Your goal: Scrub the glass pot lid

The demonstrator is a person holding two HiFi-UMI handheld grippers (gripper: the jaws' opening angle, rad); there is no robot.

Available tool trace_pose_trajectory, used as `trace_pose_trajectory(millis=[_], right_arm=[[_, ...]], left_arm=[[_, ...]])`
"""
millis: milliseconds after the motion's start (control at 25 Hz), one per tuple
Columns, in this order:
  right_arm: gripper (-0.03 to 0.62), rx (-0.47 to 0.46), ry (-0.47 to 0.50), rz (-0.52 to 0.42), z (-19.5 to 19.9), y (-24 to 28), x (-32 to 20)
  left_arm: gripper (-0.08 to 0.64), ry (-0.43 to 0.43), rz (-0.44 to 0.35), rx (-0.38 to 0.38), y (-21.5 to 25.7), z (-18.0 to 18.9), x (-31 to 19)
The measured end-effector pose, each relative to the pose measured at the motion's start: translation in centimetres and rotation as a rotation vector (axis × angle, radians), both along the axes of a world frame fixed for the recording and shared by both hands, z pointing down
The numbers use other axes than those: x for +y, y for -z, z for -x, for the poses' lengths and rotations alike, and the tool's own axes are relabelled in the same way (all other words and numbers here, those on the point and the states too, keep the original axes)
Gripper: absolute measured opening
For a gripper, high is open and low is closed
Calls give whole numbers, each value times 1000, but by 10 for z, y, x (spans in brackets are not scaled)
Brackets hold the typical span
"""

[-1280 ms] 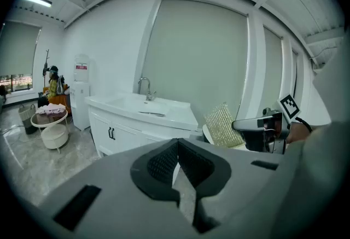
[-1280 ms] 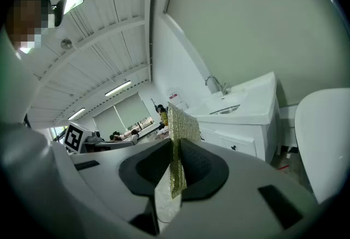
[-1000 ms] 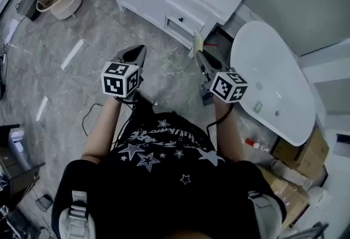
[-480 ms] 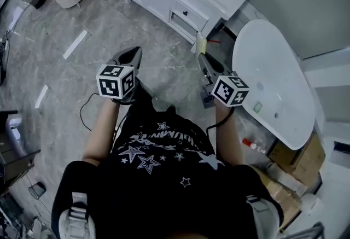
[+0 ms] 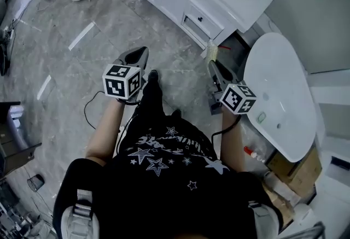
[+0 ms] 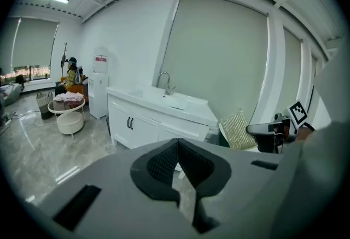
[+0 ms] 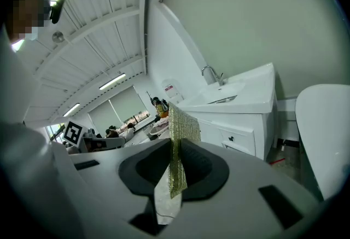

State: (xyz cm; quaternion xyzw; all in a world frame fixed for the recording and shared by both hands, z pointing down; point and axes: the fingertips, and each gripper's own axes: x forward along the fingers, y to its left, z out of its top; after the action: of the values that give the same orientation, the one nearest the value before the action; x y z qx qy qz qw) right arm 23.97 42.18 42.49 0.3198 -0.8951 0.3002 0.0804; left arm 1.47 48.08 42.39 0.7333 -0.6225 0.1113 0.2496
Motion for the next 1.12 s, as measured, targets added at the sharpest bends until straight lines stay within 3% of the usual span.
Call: trace_pose_trajectory(millis=[200,640,1120], right_arm=[[61,22,-55,-3,24,0,-47],[61,52,-152,-22,118,16,-192],[63,114,-201,31,156,-8,-260]], left_arm=[[8,-37,1,37,-7,29,-54],[8,-159,22,76,-7,117,-206],[9,-222,78,139,-32,161,-290]])
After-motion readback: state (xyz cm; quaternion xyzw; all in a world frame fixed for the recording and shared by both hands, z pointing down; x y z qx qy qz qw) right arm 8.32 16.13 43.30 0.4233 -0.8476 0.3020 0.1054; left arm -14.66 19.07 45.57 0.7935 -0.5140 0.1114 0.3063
